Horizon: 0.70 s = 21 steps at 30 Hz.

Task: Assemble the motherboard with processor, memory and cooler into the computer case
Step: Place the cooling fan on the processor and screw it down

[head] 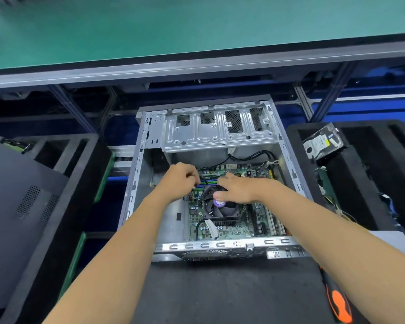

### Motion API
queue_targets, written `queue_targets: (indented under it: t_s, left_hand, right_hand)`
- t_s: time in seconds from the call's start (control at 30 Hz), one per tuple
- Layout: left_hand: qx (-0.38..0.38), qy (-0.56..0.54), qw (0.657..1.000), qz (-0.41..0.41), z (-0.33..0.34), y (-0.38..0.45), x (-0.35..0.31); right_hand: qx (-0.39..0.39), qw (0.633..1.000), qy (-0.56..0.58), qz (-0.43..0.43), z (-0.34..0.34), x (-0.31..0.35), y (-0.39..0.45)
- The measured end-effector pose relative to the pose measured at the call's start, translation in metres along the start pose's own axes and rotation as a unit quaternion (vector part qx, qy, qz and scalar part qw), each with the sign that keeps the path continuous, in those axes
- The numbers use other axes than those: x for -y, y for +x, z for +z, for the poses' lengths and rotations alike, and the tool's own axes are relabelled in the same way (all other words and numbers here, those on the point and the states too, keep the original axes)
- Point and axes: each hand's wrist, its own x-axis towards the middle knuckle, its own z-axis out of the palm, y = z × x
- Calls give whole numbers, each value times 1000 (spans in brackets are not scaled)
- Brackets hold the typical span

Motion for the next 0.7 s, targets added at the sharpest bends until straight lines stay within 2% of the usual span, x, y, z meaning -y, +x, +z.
queue_targets:
  t_s: [0.13, 0.27, 0.4, 0.47, 0.6, 0.7]
  left_hand:
    - [17, 11, 1000, 12, 2, -1, -1]
    - [14, 29, 999, -11, 4, 2, 5]
    - [-74, 62, 991, -93, 1, 5, 18]
    - [-99, 60, 984, -136, -1, 5, 24]
    - [-110, 64, 978, -165, -1, 4, 28]
    - [-110, 60, 978, -168, 1, 5, 29]
  right_hand:
    - [1, 1000, 1, 3, -1, 0, 1]
    - [-15, 1000, 5, -7, 0, -2, 1]
    - [-59, 998, -11, -33, 1, -2, -1]
    - [-102, 994, 1, -34, 0, -2, -4]
    - [-261, 965, 14, -29, -8, -8, -6]
    - [-303, 953, 10, -1, -10, -9, -8]
